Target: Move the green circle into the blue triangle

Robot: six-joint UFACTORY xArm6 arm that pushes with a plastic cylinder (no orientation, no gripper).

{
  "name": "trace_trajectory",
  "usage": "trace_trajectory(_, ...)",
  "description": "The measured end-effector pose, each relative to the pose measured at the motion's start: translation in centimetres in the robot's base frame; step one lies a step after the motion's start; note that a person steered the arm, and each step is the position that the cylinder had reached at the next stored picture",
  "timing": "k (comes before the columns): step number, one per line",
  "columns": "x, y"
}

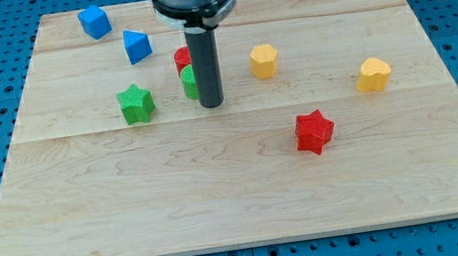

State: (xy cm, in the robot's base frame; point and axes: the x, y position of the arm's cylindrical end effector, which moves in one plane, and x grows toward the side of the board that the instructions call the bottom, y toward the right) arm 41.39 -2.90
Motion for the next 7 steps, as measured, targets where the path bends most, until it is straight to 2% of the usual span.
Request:
trace_trajectory(1, -2.3, -1.9)
trace_trajectory(2, -2.8, -2.8)
trace_trajectory(3, -2.7, -5.8)
trace_trajectory(4, -0.4, -3.4)
trace_trajectory(5, -2.6, -1.6)
trace_trajectory(7, -6.7, -5.6)
